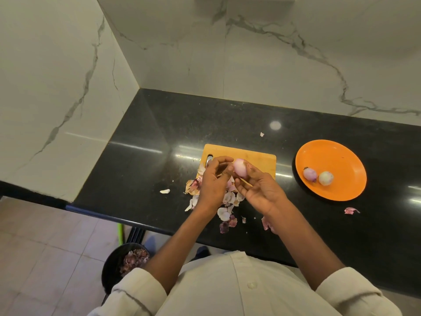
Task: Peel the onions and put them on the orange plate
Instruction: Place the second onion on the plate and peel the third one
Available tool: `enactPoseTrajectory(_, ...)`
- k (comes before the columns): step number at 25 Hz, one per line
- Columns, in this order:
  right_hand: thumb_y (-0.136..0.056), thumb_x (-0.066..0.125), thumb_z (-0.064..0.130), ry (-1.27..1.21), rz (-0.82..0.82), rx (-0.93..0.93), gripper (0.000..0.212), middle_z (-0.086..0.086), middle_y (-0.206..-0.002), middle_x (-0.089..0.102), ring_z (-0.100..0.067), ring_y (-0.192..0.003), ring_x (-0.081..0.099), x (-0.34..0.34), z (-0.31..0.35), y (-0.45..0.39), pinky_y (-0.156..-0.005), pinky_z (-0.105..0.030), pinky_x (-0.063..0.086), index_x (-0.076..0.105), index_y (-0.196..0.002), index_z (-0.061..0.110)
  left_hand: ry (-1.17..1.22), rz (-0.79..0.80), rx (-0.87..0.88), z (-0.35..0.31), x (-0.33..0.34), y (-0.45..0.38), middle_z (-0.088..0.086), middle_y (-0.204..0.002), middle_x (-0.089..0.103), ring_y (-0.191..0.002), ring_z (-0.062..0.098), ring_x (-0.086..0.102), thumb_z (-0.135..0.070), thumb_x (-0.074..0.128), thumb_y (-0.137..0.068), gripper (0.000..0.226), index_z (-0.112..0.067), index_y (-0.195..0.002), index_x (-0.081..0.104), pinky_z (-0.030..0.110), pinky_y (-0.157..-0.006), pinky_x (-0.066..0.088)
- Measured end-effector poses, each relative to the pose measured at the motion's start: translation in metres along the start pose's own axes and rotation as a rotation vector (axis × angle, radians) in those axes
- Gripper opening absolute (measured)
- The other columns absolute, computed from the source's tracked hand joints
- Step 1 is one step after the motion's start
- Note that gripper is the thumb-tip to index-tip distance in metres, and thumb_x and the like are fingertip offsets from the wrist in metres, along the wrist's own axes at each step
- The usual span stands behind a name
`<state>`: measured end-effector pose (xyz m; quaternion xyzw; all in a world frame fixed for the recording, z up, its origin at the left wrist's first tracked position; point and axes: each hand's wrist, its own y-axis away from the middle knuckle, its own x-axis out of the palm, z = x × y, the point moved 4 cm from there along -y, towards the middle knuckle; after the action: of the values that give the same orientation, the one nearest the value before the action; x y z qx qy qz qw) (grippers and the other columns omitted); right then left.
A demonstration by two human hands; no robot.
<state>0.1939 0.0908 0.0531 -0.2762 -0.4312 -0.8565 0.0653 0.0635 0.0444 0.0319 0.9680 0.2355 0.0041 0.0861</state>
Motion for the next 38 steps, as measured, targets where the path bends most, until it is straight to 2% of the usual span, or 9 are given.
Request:
enactPoseTrajectory(5, -0.103, 0.059, 0.005, 0.216, 0.11, -0.081, 0.031, -0.012, -0.12, 0.077, -0.023, -0.099, 0.074, 0.0, 0.007, 0.006, -0.087, -0.036, 0.056, 0.07, -0.13, 0.015, 0.043, 0.065, 0.035, -0.011, -0.002, 0.006, 0.004, -0.13, 0.069, -0.119, 0.028, 0.07, -0.031, 0.069, -0.103, 0.03, -0.024, -0.133, 0.069, 0.051, -0.1, 0.061)
enactPoseTrajectory(8, -0.102, 0.06, 0.005, 0.186, 0.168, -0.082, 0.031, -0.009, -0.117, 0.078, -0.021, -0.096, 0.076, 0.005, 0.008, 0.009, -0.082, -0.033, 0.061, 0.07, -0.131, 0.012, 0.109, 0.039, 0.049, -0.015, -0.005, 0.004, 0.015, -0.122, 0.071, -0.109, 0.043, 0.071, -0.026, 0.072, -0.101, 0.024, -0.017, -0.123, 0.069, 0.063, -0.096, 0.06)
enactPoseTrajectory(12, -0.104, 0.059, 0.01, 0.182, 0.199, -0.056, 0.029, -0.011, -0.12, 0.077, -0.024, -0.101, 0.071, 0.006, 0.004, 0.01, -0.077, -0.032, 0.062, 0.071, -0.131, 0.009, 0.016, 0.099, 0.148, -0.025, -0.007, 0.004, 0.021, -0.114, 0.066, -0.102, 0.046, 0.068, -0.032, 0.073, -0.099, 0.028, -0.014, -0.118, 0.062, 0.058, -0.088, 0.06)
enactPoseTrajectory(17, -0.105, 0.058, 0.009, 0.257, 0.17, -0.127, 0.023, -0.012, -0.119, 0.077, -0.025, -0.102, 0.073, 0.01, 0.002, 0.015, -0.076, -0.031, 0.062, 0.073, -0.122, 0.012, -0.366, 0.111, 0.357, -0.035, -0.007, 0.003, -0.005, -0.092, 0.054, -0.078, 0.008, 0.051, -0.033, 0.054, -0.107, 0.017, -0.016, -0.105, 0.052, 0.024, -0.065, 0.046)
enactPoseTrajectory(20, -0.103, 0.063, 0.007, 0.509, 0.161, -0.337, 0.022, -0.009, -0.126, 0.072, -0.026, -0.108, 0.075, 0.014, 0.006, 0.019, -0.08, -0.034, 0.064, 0.074, -0.12, 0.016, -0.404, 0.019, 0.385, -0.038, -0.016, 0.002, -0.012, -0.083, 0.052, -0.069, 0.005, 0.048, -0.02, 0.05, -0.111, 0.013, -0.019, -0.098, 0.051, 0.02, -0.059, 0.04)
enactPoseTrajectory(22, -0.1, 0.066, 0.005, 0.556, 0.198, -0.405, 0.026, -0.006, -0.126, 0.073, -0.027, -0.112, 0.074, 0.016, 0.007, 0.021, -0.084, -0.037, 0.065, 0.073, -0.122, 0.017, -0.298, -0.03, 0.305, -0.036, -0.018, 0.002, -0.008, -0.077, 0.054, -0.065, 0.005, 0.049, -0.022, 0.049, -0.113, 0.02, -0.013, -0.095, 0.053, 0.025, -0.055, 0.043)
enactPoseTrajectory(28, -0.099, 0.066, 0.008, 0.501, 0.22, -0.377, 0.026, -0.008, -0.124, 0.075, -0.028, -0.115, 0.073, 0.015, 0.007, 0.02, -0.083, -0.033, 0.063, 0.072, -0.124, 0.013, -0.061, -0.054, 0.158, -0.034, -0.014, 0.011, 0.016, -0.078, 0.055, -0.069, 0.023, 0.052, -0.034, 0.044, -0.115, 0.037, -0.006, -0.094, 0.056, 0.041, -0.062, 0.047)
enactPoseTrajectory(31, -0.1, 0.066, 0.01, 0.502, 0.21, -0.367, 0.025, -0.007, -0.124, 0.075, -0.028, -0.114, 0.073, 0.015, 0.006, 0.021, -0.087, -0.039, 0.064, 0.073, -0.124, 0.013, -0.001, -0.101, 0.136, -0.036, -0.016, 0.012, 0.01, -0.078, 0.053, -0.07, 0.026, 0.052, -0.033, 0.043, -0.116, 0.035, -0.01, -0.094, 0.056, 0.045, -0.063, 0.049)
enactPoseTrajectory(38, -0.103, 0.063, 0.021, 0.442, 0.159, -0.323, 0.024, -0.009, -0.126, 0.074, -0.026, -0.107, 0.073, 0.012, 0.009, 0.02, -0.082, -0.04, 0.06, 0.076, -0.122, 0.015, 0.045, -0.042, 0.141, -0.031, -0.023, 0.014, 0.001, -0.102, 0.07, -0.09, 0.018, 0.07, -0.022, 0.059, -0.11, 0.015, -0.014, -0.12, 0.065, 0.036, -0.078, 0.062)
